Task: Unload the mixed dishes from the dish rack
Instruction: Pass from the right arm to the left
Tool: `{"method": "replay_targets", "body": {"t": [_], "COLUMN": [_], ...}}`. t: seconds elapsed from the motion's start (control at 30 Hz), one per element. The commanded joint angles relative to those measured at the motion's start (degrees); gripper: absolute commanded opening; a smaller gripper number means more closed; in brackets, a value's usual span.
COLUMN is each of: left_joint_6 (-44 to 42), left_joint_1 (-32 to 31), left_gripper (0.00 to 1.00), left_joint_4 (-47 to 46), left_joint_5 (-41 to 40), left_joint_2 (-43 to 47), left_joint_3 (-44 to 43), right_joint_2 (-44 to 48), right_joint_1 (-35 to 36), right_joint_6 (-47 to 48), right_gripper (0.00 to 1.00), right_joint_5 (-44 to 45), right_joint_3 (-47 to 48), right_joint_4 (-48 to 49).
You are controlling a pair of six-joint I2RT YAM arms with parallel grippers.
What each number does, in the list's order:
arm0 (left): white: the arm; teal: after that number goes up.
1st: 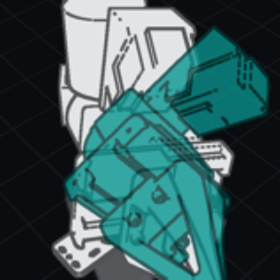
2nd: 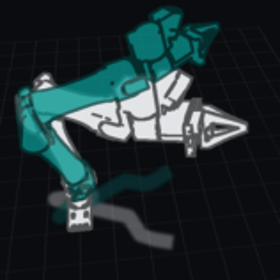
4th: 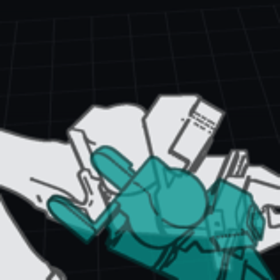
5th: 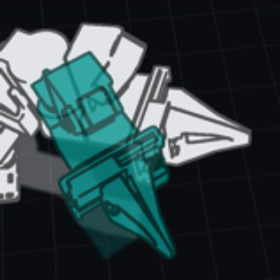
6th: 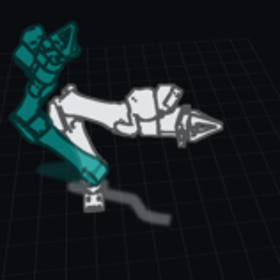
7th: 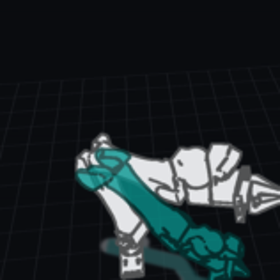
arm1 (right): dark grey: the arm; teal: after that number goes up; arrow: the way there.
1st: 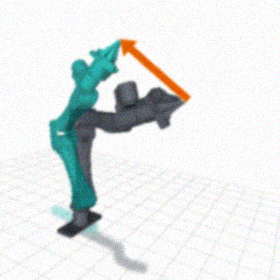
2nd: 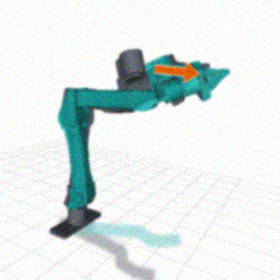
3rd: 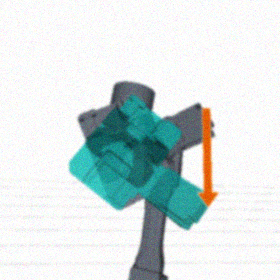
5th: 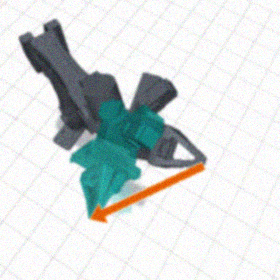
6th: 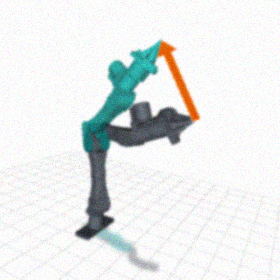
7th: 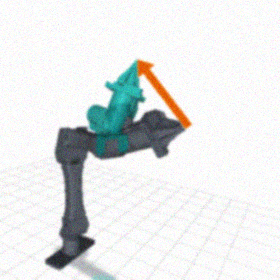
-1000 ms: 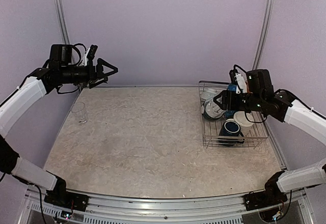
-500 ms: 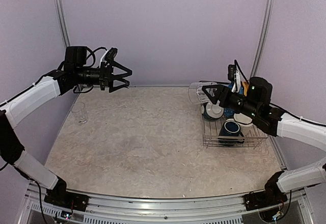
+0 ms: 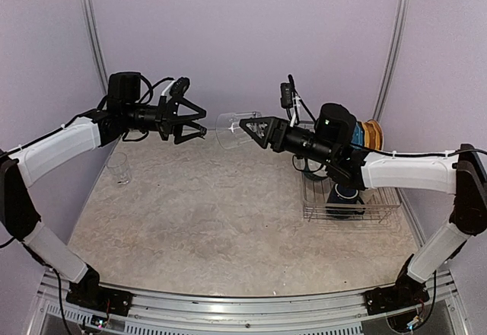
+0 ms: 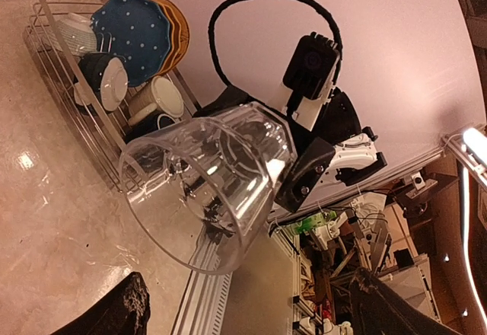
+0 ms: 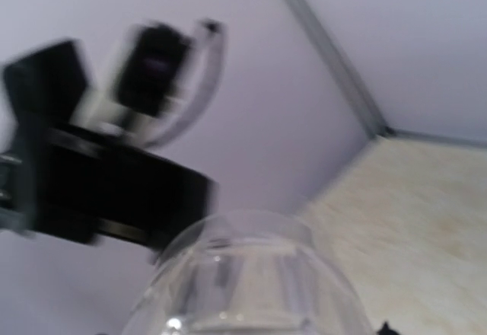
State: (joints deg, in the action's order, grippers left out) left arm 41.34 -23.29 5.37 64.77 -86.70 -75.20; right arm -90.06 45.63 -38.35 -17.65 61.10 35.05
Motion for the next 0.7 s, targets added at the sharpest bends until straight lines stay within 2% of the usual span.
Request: {"method": "replay_targets", "body": {"t": [0.0, 0.23, 0.67], "left_joint_6": [2.11, 9.77, 18.36], "left_joint_1": [-0.04, -0.02, -1.06], "left_gripper": [0.85, 0.68, 0.41], "left_joint_4": [-4.01, -15.24, -25.88], "left_joint_5": [2.12, 6.80, 10.26], "left_joint_2": [-0.35, -1.05, -3.48], "left_joint_3": [1.31, 3.56, 4.95], "right_joint_2": [-2.39, -7.23, -12.39], "right_joint_1": [1.17, 1.39, 1.31], "right_joint_6": [-2.46, -5.68, -6.83], "right_gripper": [0.00, 0.00, 0.00], "right_joint_5": [-3.08, -6.39, -7.36], "right_joint_3": [1.99, 5.37, 7.96], "right_joint_4": [10.40, 14.59, 17.83]}}
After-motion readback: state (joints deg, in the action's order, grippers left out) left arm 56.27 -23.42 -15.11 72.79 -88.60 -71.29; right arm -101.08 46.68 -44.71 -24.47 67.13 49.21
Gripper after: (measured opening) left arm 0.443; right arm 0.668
